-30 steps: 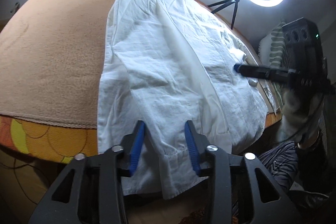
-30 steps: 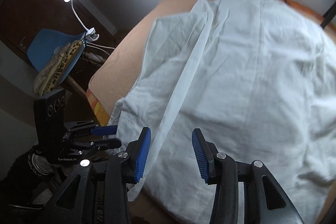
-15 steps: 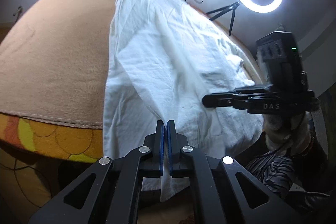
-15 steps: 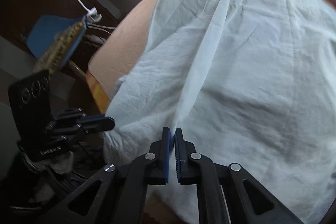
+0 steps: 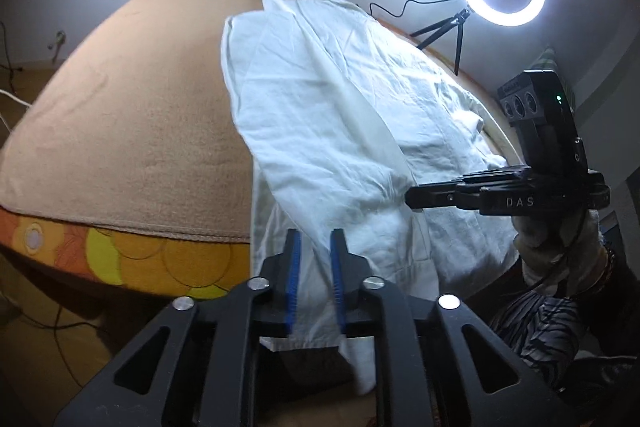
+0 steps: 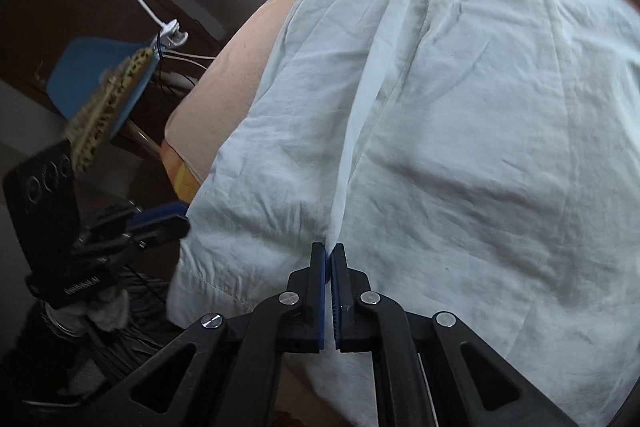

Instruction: Fold small clothes

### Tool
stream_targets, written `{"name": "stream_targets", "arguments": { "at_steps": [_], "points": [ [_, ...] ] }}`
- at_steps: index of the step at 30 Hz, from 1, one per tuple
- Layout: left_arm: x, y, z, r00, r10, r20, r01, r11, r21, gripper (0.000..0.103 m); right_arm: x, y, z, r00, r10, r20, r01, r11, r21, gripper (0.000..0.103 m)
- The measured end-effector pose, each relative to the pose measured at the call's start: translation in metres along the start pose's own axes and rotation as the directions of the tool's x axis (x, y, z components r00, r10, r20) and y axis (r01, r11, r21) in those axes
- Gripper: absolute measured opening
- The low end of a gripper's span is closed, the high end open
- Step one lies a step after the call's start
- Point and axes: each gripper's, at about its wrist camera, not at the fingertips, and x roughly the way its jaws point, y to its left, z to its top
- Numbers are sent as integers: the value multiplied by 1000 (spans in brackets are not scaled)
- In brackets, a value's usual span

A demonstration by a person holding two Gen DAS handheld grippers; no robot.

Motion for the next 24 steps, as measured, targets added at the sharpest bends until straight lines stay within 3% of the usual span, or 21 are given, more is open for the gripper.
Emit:
{"name": "stream_targets", "arguments": {
  "at_steps": [1,2,3,4,10,14,24],
  "points": [
    [-3,1,-1,1000,17,14,-17,1000,0,29,0,2,0,1000,-22,-3,22,1000,-12,5],
    [-5,3,-1,999,28,22,-27,1000,-5,44,2,4,1,999,-45,-5,45,999,-28,10],
    [-6,5,-2,999,32,29,-32,999,-14,48,1,5,3,998,-62,-4,62,997,-37,19],
    [-6,10,-3,999,31,30,-30,999,-33,48,-2,4,4,998,-69,7,69,997,-36,38],
    [-1,21,-10,1000,10,-2,-10,997,-82,48,-36,9,18,994,-40,105,46,997,-54,42],
    [6,26,-10,1000,-14,-21,11,993,-117,48,-58,21,43,986,-39,160,54,995,-87,54],
    [15,25,-9,999,-38,-34,34,991,-128,46,-49,50,136,986,-38,165,56,993,-106,63]
  ]
}}
